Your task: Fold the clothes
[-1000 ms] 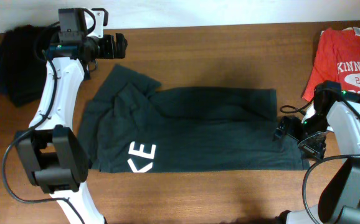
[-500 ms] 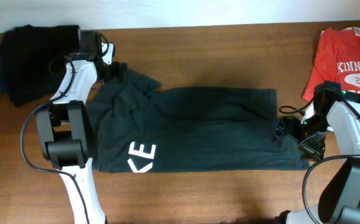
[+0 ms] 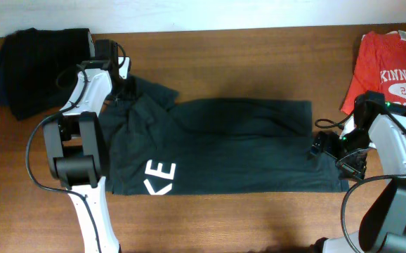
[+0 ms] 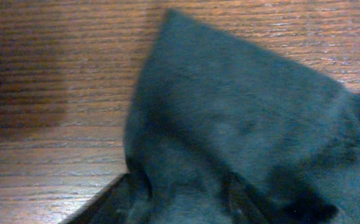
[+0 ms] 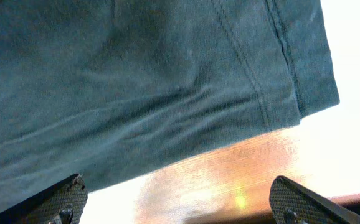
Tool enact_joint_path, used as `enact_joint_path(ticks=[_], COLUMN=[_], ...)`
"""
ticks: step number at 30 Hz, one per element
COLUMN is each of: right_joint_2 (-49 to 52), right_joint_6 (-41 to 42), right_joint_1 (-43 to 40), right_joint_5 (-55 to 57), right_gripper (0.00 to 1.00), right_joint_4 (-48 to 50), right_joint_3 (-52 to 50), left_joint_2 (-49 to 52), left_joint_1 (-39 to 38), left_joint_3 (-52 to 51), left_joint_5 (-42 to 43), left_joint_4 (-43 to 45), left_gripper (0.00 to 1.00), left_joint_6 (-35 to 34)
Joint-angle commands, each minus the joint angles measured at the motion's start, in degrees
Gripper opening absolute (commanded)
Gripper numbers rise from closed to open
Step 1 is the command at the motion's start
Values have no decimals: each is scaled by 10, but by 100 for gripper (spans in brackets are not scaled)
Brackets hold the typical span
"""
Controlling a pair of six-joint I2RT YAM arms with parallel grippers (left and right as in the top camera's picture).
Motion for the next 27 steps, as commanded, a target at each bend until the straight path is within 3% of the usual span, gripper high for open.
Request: enact_joint_path(ticks=[1, 2, 7, 11, 15, 17, 21, 27], right_joint_2=[-8, -8, -8, 5, 57, 95, 148, 221], right_joint_6=[0, 0, -2, -43, -57, -48, -38, -38], right_joint_1=[2, 2, 3, 14, 59, 90, 112, 116], right_joint_5=[-3, -3, -3, -13, -8, 47, 118, 112], right_gripper=[96, 96, 99, 99, 99, 99, 99, 88], right_joint_4=[-26, -37, -27, 108, 182, 217, 262, 297], right_joint_3=[68, 91, 207, 212, 212, 212, 212, 212], left_joint_2=[46, 46, 46, 46, 46, 46, 46, 46], left_joint_1=[3, 3, 4, 4, 3, 3, 3, 4], left_joint_3=[-3, -3, -2, -2, -2, -2, -2, -2], left_joint_5=[-20, -20, -20, -19, -5, 0, 0, 0], left_joint_4=[-15, -14, -9, -8, -9, -9, -9, -5], left_gripper=[5, 1, 1, 1, 1, 1, 1, 1], left_joint_6=[8, 8, 8, 7, 7, 7, 7, 7])
